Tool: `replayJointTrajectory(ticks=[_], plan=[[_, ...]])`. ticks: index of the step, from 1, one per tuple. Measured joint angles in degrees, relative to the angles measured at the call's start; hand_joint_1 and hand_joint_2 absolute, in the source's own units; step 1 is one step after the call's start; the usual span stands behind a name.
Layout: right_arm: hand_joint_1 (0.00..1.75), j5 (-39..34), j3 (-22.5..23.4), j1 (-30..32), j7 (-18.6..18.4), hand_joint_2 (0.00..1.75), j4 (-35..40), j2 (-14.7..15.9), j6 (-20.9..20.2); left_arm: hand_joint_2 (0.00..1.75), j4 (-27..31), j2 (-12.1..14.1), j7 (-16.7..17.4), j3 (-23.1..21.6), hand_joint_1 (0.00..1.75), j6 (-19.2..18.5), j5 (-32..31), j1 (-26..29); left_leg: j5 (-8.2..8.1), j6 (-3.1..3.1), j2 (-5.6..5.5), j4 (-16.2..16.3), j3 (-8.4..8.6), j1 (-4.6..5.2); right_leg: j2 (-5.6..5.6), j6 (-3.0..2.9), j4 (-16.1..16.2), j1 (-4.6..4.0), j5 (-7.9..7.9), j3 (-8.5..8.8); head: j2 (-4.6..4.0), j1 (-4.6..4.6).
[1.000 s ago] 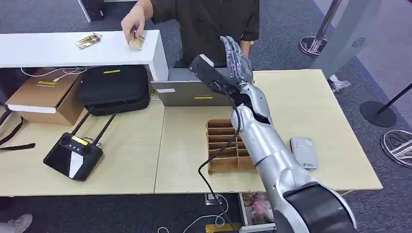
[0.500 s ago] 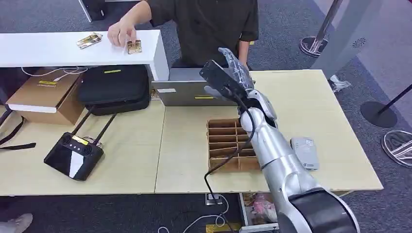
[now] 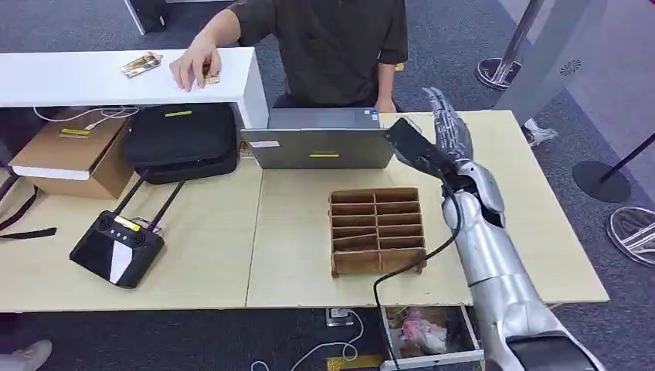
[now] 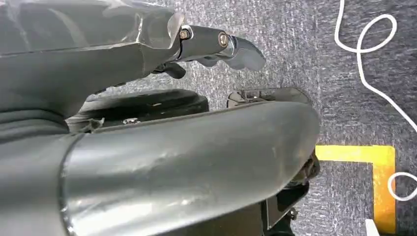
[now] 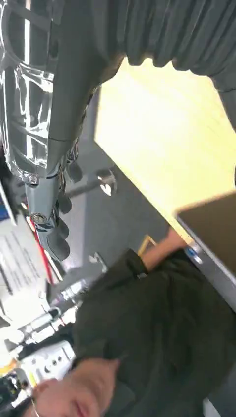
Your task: Pass the card to the sensor for recognition and then transmit it.
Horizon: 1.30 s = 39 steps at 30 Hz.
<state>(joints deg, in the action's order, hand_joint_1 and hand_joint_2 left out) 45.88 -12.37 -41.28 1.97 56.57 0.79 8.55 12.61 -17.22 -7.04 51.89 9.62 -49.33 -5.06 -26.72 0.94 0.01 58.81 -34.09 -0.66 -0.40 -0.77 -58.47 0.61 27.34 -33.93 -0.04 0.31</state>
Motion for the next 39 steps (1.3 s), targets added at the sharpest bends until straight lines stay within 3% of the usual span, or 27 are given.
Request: replayJointTrajectory(ticks=[4,10,17,19,20,21,22,24,33,39], plan=[[0.00,1.16,1.75,-0.83,1.18,1.75,-0.26,4.70,2.01,0.00,0.00,0.02,-0.02,0.87,0.00,0.00,1.14,0.19,0.00,-0.01,0.00,0.01,-0.01,0.01,-0.01,0.01,-0.01,0.01,-0.01,0.01,0.00,-0.02],[0.00,8.82,2.54,-2.56,0.26,1.75,-1.83,9.26,5.41,0.00,0.00,0.02,-0.53,1.48,0.00,0.00,2.95,0.29,0.00,-0.01,0.02,0.00,-0.01,0.00,0.02,0.01,-0.03,0.01,-0.02,-0.02,0.00,-0.02],[0.00,11.85,2.41,-3.17,-0.69,1.75,-2.29,9.87,6.51,0.00,0.00,0.00,-0.63,1.66,0.00,0.00,3.27,0.29,0.00,-0.01,0.01,0.00,0.00,-0.01,0.02,0.01,-0.03,0.01,-0.01,-0.02,0.00,-0.04],[0.00,21.37,1.22,-4.21,-4.16,1.75,-3.02,11.32,7.82,0.00,0.00,0.00,-0.94,2.10,0.00,-0.31,4.04,0.33,0.01,-0.02,-0.02,0.00,-0.02,-0.03,-0.04,0.01,-0.03,-0.01,-0.01,-0.01,0.00,-0.02],[0.00,32.69,-1.27,-5.75,-7.98,1.75,-4.44,13.53,6.11,0.00,0.00,0.00,-1.16,2.36,0.00,-0.77,4.72,0.40,0.01,-0.02,-0.03,0.00,-0.04,-0.02,-0.05,0.01,-0.04,0.00,-0.01,-0.01,0.00,-0.02],[0.00,38.73,-4.17,-7.22,-8.63,1.75,-5.99,16.18,4.72,0.00,0.00,0.04,-1.42,2.45,0.00,-1.40,5.18,0.46,0.01,-0.02,-0.03,0.00,-0.04,0.00,-0.04,0.01,-0.03,0.00,-0.01,-0.01,0.00,0.00],[0.00,39.39,-5.90,-7.41,-8.42,1.75,-6.40,18.36,3.52,0.00,0.00,0.11,-1.75,2.51,0.00,-2.03,5.90,0.67,0.01,-0.02,-0.04,0.01,-0.04,0.00,-0.06,0.02,0.00,0.01,-0.01,-0.01,0.00,-0.02],[0.00,38.73,-6.32,-6.22,-8.37,1.75,-5.53,19.54,2.58,0.00,0.00,0.13,-1.95,2.60,0.00,-2.34,6.12,0.75,0.00,-0.03,-0.06,0.01,-0.05,0.00,-0.08,0.02,0.00,0.01,-0.01,0.00,0.00,0.00],[0.00,37.36,-6.95,-2.58,-8.42,1.75,-2.26,22.09,1.09,0.00,0.00,0.18,-2.19,2.80,0.00,-2.47,6.29,0.82,-0.01,-0.05,-0.02,0.01,-0.02,-0.02,-0.04,0.01,0.00,-0.01,0.00,-0.03,0.00,-0.02],[0.00,33.62,-4.71,8.30,-9.11,1.75,6.59,24.25,-2.14,0.00,0.00,0.22,-2.21,2.78,0.00,-3.10,6.47,0.95,-0.02,-0.05,-0.21,0.00,-0.09,-0.02,-0.18,0.04,0.01,-0.02,0.04,-0.01,0.00,-0.02]])
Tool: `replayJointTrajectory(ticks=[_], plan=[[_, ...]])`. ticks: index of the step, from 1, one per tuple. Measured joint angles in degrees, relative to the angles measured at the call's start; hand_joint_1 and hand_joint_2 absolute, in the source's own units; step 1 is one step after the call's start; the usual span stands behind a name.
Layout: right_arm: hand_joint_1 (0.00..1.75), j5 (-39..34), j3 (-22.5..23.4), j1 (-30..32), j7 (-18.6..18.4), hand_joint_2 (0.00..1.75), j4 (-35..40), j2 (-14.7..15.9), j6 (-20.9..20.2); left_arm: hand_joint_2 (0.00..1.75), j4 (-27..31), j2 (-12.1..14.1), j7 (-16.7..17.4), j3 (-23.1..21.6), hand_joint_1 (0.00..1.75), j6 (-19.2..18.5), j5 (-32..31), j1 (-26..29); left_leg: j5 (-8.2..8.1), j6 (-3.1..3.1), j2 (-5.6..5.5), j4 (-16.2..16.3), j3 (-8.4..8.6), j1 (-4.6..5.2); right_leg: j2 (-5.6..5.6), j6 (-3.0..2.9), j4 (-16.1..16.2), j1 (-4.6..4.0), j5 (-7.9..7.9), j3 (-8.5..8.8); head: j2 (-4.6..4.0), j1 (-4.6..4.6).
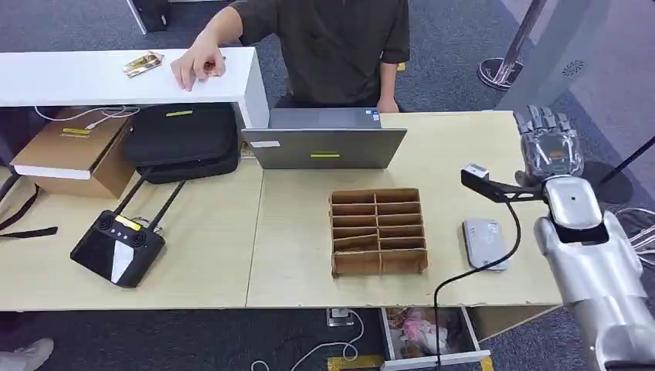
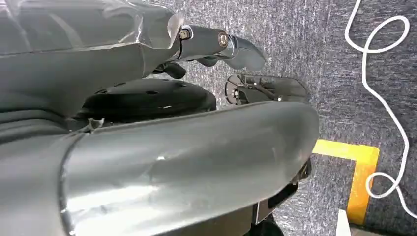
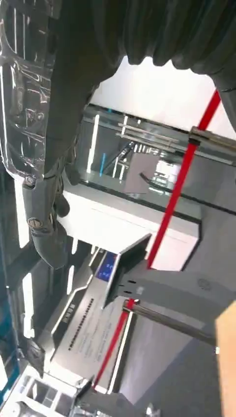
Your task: Pass the card to the sensor for recognition and then transmit it.
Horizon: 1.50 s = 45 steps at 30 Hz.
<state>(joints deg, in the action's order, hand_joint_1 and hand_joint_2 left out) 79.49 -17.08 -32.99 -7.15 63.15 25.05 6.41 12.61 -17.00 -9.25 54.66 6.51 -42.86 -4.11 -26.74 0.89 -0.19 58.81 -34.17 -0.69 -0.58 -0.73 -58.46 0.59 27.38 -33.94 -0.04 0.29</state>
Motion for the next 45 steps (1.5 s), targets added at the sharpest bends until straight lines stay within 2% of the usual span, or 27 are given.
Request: replayJointTrajectory(ticks=[6,10,15,18,26,38,45], plan=[[0.00,-0.24,5.78,14.21,-0.94,1.75,11.76,0.68,-2.71,0.00,0.00,0.04,0.50,0.00,0.00,-0.31,-0.11,0.06,-0.10,-0.08,0.00,-0.01,-0.02,0.01,-0.03,0.05,0.02,0.01,0.09,0.00,0.00,-0.02],[0.00,1.53,8.53,20.73,-1.62,1.75,17.16,0.20,-3.32,0.00,0.07,0.02,0.59,0.00,0.00,-0.46,-0.15,0.17,-0.12,-0.07,0.01,-0.04,0.01,0.01,-0.06,0.02,0.01,0.01,0.14,0.01,0.00,-0.05],[0.00,4.15,12.70,31.87,-3.58,1.75,26.30,-4.04,-2.21,0.00,1.07,-0.26,1.14,0.00,0.00,-0.85,0.20,0.57,-0.21,-0.02,-0.10,-0.07,0.04,-0.03,-0.17,0.03,0.00,-0.03,0.26,0.10,0.00,-0.02],[0.00,4.55,14.24,35.32,-4.22,1.75,29.28,-6.43,-1.97,0.00,1.49,-0.33,1.79,-0.11,0.00,-1.03,0.20,0.63,-0.21,-0.01,-0.06,-0.07,0.07,-0.03,-0.13,-0.01,0.00,-0.04,0.30,0.10,0.00,0.00],[0.00,4.98,16.14,38.59,-4.50,1.75,32.43,-10.80,-1.86,0.00,1.81,-0.39,1.90,-0.48,0.00,-1.18,0.24,0.63,-0.21,-0.01,-0.01,-0.07,0.10,0.00,-0.07,-0.01,0.00,0.00,0.29,0.12,0.00,0.00],[0.00,5.24,17.03,39.08,-4.74,1.75,33.26,-13.57,-1.86,0.00,1.92,-0.42,2.05,-0.50,0.00,-1.25,0.52,0.63,-0.21,-0.01,-0.01,-0.07,0.11,0.01,-0.07,-0.01,0.00,0.01,0.29,0.12,0.00,0.00],[0.00,6.51,15.59,39.06,-5.10,1.75,33.21,-18.92,-1.27,0.00,2.32,-0.48,2.51,-0.68,0.00,-1.18,0.13,0.61,-0.21,-0.01,0.05,-0.08,0.13,-0.02,-0.01,-0.01,-0.04,-0.02,0.29,0.12,0.00,0.00]])
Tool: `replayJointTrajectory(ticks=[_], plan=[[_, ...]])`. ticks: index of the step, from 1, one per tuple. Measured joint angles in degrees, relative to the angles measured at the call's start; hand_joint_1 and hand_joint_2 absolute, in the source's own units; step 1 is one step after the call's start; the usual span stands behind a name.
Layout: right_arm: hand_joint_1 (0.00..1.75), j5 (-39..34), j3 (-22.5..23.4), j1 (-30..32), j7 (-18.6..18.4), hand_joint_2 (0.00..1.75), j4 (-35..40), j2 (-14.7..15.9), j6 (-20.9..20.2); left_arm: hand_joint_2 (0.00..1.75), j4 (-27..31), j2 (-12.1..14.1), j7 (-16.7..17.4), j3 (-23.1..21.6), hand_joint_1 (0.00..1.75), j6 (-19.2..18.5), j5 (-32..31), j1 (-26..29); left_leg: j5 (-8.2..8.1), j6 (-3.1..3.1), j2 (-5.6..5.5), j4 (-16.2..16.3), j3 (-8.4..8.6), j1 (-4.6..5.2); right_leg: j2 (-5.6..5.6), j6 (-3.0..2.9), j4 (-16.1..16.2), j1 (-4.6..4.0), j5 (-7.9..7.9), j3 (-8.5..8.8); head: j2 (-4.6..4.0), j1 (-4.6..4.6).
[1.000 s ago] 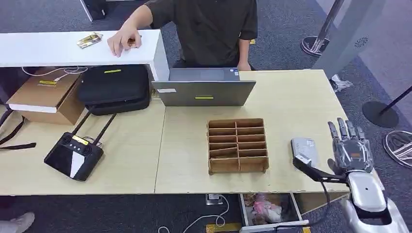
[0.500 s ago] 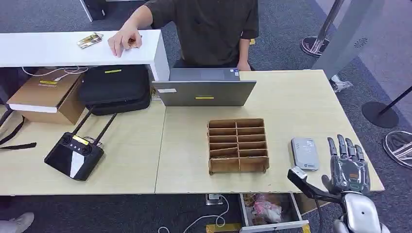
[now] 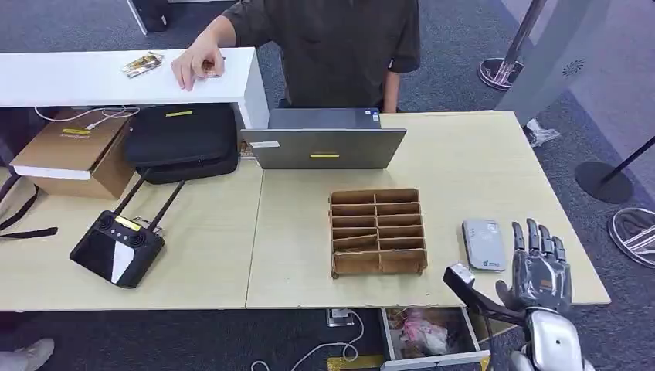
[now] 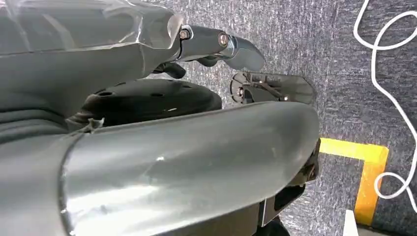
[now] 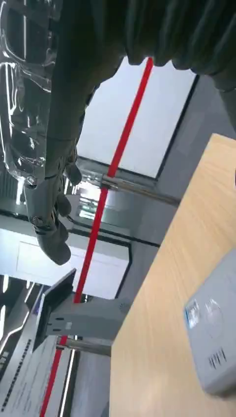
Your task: Pass the card to the sensor for recognition and then transmit it.
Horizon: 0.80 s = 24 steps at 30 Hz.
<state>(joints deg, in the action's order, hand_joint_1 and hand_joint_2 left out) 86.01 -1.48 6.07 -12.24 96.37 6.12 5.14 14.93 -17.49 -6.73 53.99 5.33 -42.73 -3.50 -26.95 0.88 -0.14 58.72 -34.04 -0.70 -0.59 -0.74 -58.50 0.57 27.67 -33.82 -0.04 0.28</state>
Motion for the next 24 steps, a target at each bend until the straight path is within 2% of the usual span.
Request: replayJointTrajectory(ticks=[7,13,19,24], plan=[[0.00,-0.02,-3.68,-1.48,0.79,1.75,-2.45,-4.01,-0.02,0.00,0.33,0.02,0.22,-0.81,0.00,0.00,-1.05,-0.12,0.01,0.00,0.02,0.00,0.00,0.01,-0.01,0.00,-0.02,0.01,0.00,0.01,0.00,0.00],[0.00,0.09,-5.73,-2.92,1.23,1.75,-4.74,-5.64,-0.31,0.00,0.48,0.02,0.22,-1.36,0.00,0.00,-1.11,-0.19,0.00,0.00,0.02,0.00,0.00,0.02,-0.01,0.00,-0.02,0.02,0.00,0.02,0.00,0.00],[0.00,0.48,-7.65,-5.03,1.80,1.75,-6.58,-5.58,-3.48,0.00,0.48,0.04,0.11,-1.36,0.00,-0.15,-0.41,-0.19,0.00,0.00,0.02,0.00,0.01,0.02,-0.02,0.00,-0.01,0.02,0.00,0.02,0.00,0.00],[0.00,0.55,-8.64,-6.19,1.78,1.75,-7.04,-3.39,-4.39,0.00,0.48,0.07,-0.13,-1.36,0.00,-0.33,0.33,-0.16,0.00,0.00,0.01,0.00,0.00,0.02,-0.02,0.00,-0.01,0.02,0.00,0.02,0.00,0.00]])
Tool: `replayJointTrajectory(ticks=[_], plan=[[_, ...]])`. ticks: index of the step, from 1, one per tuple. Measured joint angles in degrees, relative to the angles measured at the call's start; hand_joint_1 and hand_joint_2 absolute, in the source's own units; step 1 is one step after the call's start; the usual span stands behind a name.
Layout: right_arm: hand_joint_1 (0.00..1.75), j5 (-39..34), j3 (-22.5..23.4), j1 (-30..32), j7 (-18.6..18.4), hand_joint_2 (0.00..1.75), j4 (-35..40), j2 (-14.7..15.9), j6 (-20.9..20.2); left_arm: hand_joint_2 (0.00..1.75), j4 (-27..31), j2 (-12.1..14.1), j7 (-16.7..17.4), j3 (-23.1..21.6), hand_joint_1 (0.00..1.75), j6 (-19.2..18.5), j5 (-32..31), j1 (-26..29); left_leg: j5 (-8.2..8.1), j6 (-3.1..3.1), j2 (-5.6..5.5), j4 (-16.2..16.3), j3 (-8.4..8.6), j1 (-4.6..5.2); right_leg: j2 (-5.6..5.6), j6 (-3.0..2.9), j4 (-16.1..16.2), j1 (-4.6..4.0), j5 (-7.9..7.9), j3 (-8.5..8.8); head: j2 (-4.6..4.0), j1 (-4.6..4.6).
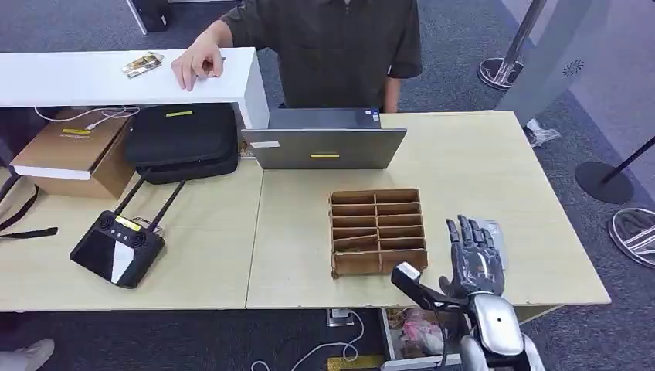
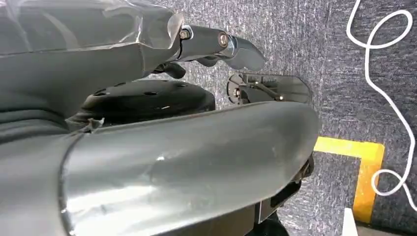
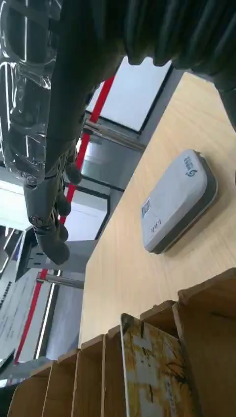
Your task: Pass the card to the sensor for recognition and then transmit it.
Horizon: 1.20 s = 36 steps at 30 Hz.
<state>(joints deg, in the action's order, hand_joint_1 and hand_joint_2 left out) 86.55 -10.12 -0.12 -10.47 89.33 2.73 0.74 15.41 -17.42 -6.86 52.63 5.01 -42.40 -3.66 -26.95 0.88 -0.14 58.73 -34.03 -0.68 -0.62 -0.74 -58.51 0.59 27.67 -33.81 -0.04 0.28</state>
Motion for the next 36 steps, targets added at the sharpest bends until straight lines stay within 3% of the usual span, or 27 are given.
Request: replayJointTrajectory(ticks=[22,36], plan=[[0.00,-0.46,-3.10,-4.35,-0.46,1.75,-0.31,7.30,-1.97,0.00,0.00,0.02,-0.96,0.00,0.00,-0.81,2.95,0.22,0.00,0.00,0.00,0.01,-0.01,0.02,0.00,0.00,0.01,0.02,0.00,0.00,0.00,0.00],[0.00,-0.79,-3.02,-2.85,-2.03,1.75,4.74,8.92,-1.25,0.00,0.00,0.02,-1.11,0.00,0.00,-0.92,3.23,0.54,0.00,0.00,0.01,0.01,0.00,0.01,0.01,0.00,0.01,0.02,0.00,-0.01,0.00,0.00]])
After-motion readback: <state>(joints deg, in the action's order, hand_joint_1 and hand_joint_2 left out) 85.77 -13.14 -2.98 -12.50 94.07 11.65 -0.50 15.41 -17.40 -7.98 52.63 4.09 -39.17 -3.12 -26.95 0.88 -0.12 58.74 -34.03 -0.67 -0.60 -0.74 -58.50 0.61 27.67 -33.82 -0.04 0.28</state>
